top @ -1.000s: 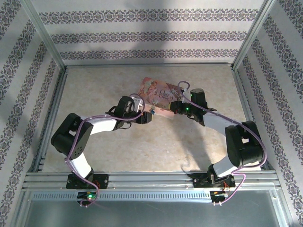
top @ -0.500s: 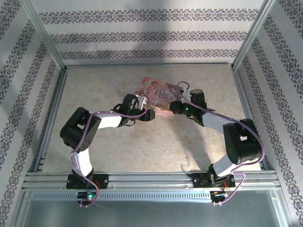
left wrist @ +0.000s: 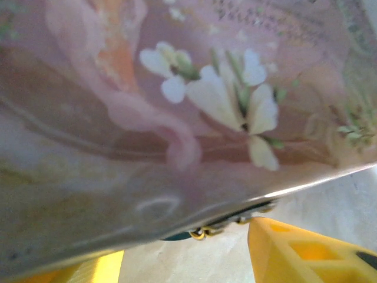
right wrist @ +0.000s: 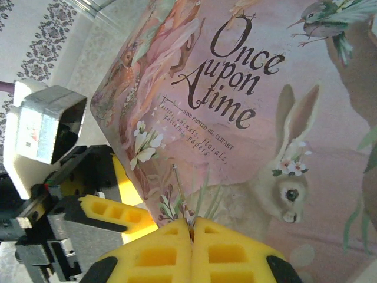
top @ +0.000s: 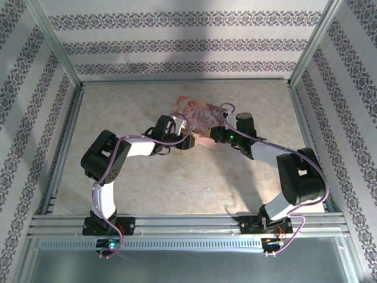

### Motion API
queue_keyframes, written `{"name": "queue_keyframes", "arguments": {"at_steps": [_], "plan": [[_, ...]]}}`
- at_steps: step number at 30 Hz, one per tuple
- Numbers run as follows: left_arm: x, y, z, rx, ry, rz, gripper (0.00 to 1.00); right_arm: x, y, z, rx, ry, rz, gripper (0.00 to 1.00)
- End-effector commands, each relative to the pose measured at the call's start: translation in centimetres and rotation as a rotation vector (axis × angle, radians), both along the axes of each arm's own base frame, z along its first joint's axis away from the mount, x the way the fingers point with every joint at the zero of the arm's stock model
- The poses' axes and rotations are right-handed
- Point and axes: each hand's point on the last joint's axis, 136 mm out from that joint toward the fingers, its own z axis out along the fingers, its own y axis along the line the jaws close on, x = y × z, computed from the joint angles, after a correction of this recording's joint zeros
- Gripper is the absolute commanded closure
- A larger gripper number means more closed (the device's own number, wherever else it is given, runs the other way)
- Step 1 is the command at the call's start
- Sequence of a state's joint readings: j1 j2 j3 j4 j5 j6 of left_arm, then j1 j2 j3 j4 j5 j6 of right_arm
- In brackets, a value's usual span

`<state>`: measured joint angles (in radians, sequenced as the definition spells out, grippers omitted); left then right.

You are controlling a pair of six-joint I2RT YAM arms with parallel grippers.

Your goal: Unlock a padlock with a key

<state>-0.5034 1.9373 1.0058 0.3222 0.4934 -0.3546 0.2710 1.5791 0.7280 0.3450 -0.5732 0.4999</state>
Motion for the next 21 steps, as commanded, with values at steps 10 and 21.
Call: {"name": "queue_keyframes", "arguments": {"at_steps": [10,21], "plan": [[0.7,-1.6,-0.4,-0.005,-0.037,-0.062,0.47,-1.7,0.2,-2.6,-0.018,0.098,0.008,1.00],[1.0,-2.2,0.6,-0.052,-0.025,-0.044,0.52,-1.6,0.3,-2.6,-0.019,0.097,0.007,1.00]]}}
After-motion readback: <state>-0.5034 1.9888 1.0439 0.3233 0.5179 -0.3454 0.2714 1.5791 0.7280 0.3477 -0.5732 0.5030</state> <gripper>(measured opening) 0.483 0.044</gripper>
